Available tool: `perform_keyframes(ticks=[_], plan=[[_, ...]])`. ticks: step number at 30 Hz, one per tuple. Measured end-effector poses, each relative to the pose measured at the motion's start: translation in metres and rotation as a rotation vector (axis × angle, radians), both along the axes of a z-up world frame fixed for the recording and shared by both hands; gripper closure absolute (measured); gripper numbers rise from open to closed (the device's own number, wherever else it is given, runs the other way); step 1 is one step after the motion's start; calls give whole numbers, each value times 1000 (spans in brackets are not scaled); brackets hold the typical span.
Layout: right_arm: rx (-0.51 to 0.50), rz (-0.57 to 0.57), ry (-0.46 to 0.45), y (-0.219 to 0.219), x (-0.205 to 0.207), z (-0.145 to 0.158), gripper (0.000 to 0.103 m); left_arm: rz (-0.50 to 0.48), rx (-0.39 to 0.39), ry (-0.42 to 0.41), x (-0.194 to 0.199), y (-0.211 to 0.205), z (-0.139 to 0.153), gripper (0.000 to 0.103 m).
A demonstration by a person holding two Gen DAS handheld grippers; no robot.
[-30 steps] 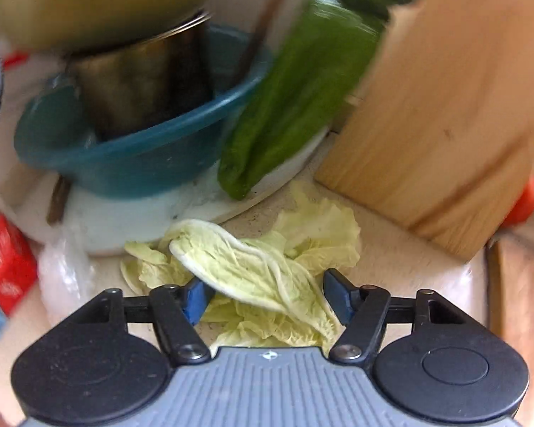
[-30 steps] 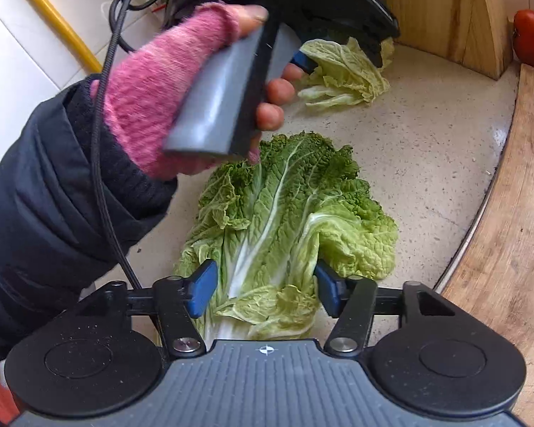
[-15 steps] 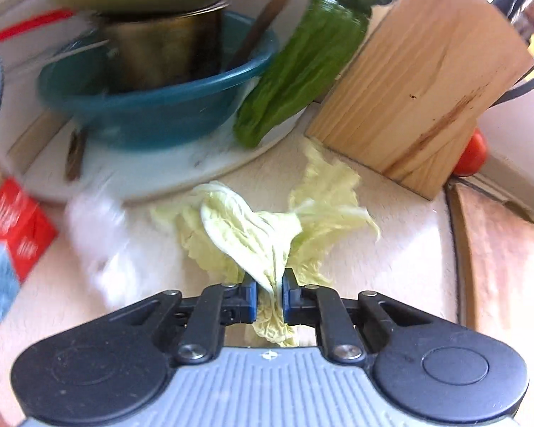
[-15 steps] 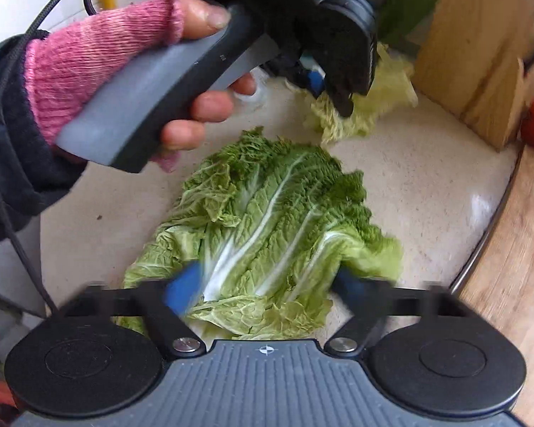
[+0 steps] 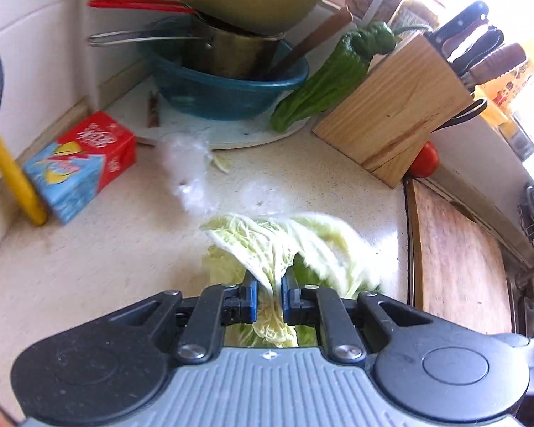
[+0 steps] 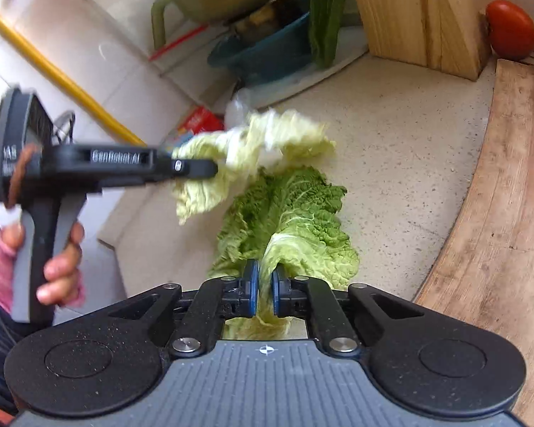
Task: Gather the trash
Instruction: 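Grasp the loose pale cabbage leaves with the left gripper and lift them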
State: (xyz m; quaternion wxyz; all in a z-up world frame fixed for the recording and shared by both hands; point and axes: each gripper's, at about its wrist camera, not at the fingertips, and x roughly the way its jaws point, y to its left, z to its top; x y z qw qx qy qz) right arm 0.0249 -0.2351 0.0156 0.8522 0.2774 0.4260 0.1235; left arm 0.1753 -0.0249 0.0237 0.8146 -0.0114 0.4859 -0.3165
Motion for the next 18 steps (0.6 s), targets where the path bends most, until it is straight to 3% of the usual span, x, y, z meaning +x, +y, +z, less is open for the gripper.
perform_keyframes(ticks=[7,11,14,18], plan=[[77,14,-109,-8,-12,44,92,57,-113,-36,-11,32,25,93],[6,-13,-137,-14,-5,50,88,87,-136,-63,-15,44,36,93],[-111,-22,-76,-8,3,37,67,95,-143,-56,-18,51,35,93],[-188,2,-6,9,23,14,14,110,-149,-42,-21,58,32,93]])
